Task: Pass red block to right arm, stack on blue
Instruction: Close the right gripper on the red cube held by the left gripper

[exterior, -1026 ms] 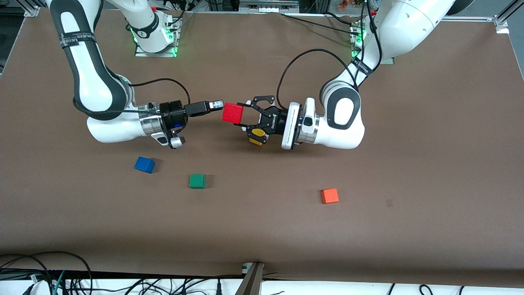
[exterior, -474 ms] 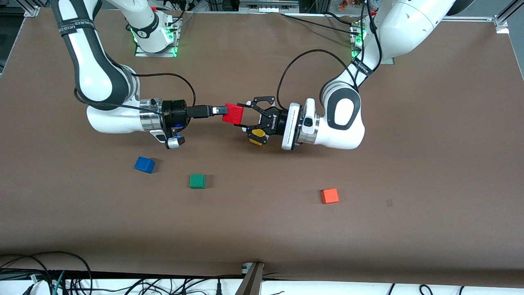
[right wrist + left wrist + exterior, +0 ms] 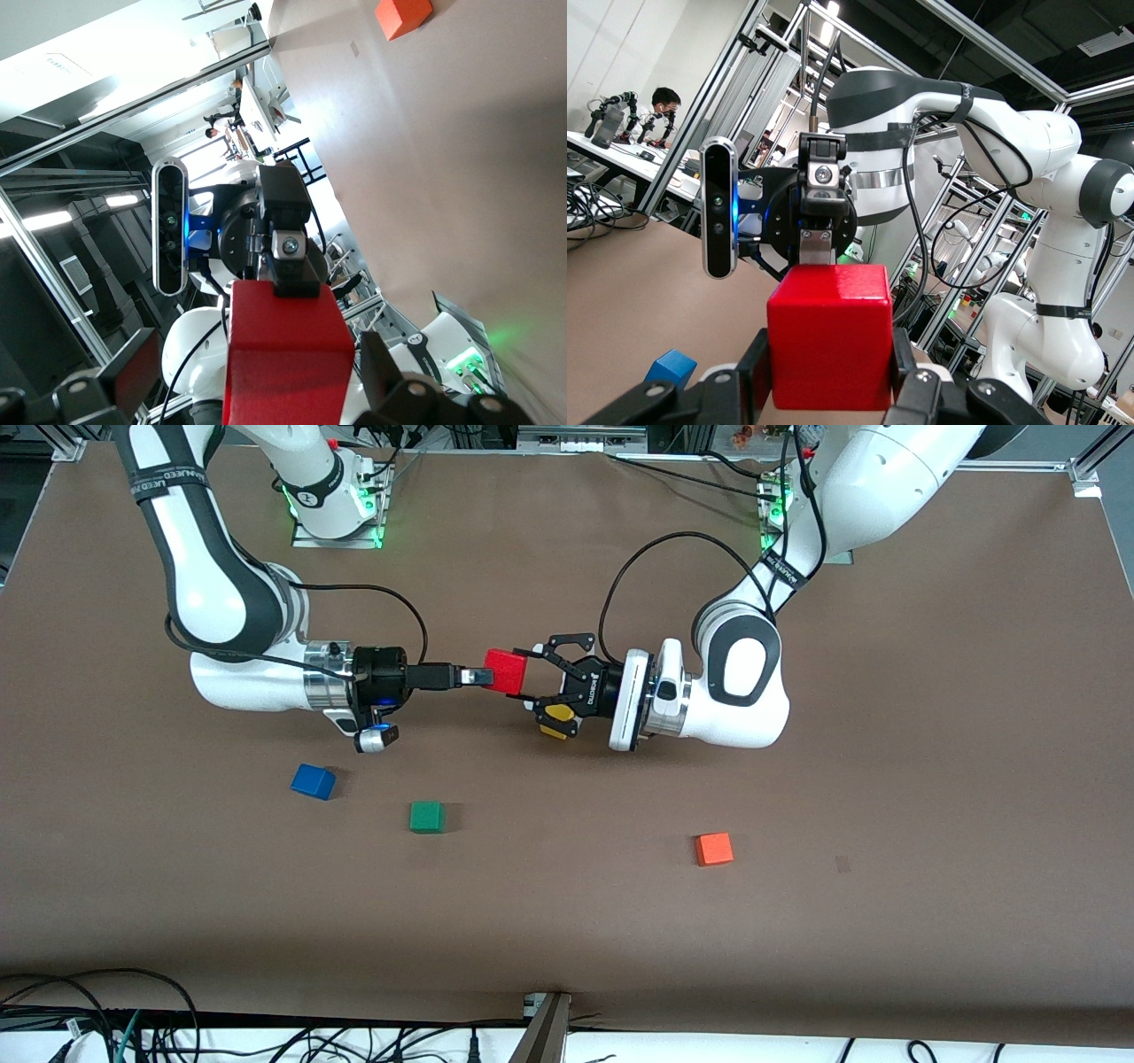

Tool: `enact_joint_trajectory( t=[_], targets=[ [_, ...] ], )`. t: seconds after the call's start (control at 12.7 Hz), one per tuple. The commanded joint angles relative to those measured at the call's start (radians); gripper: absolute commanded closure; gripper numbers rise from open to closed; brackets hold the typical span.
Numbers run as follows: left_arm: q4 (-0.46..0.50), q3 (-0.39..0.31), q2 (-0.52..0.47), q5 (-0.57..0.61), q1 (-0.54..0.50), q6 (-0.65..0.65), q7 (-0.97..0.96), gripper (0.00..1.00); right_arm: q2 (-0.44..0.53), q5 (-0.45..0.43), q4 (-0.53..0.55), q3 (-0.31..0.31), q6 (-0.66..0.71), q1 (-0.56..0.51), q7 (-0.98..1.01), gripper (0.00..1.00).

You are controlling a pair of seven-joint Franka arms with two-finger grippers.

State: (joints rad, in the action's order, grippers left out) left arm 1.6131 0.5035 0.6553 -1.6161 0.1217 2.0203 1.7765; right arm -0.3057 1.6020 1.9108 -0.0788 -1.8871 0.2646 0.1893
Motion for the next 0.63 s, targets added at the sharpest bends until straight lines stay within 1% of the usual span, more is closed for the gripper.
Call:
enact_joint_trajectory(
  t=[0.0, 0.08, 0.16, 0.55],
  targets=[
    [-0.033, 0.003, 0.02, -0.022, 0.007, 0.003, -0.003, 1.0, 0.027, 0.036, 0.03, -0.025, -0.04, 0.001, -0.007, 0.06],
    [-0.033, 0.003, 0.02, -0.022, 0.006, 0.003, -0.003, 1.0, 0.028, 0.036, 0.03, -0.025, -0.038, -0.001, -0.005, 0.65],
    [-0.033, 0.003, 0.02, -0.022, 0.006, 0.001, -0.005, 1.0, 0.028, 0.036, 0.028, -0.025, -0.038, -0.001, -0.007, 1.0],
    [-0.033, 0.003, 0.024, -0.019, -0.001, -0.008, -0.015, 1.0, 0.03, 0.036, 0.019, -0.024, -0.04, -0.001, -0.03, 1.0]
  ],
)
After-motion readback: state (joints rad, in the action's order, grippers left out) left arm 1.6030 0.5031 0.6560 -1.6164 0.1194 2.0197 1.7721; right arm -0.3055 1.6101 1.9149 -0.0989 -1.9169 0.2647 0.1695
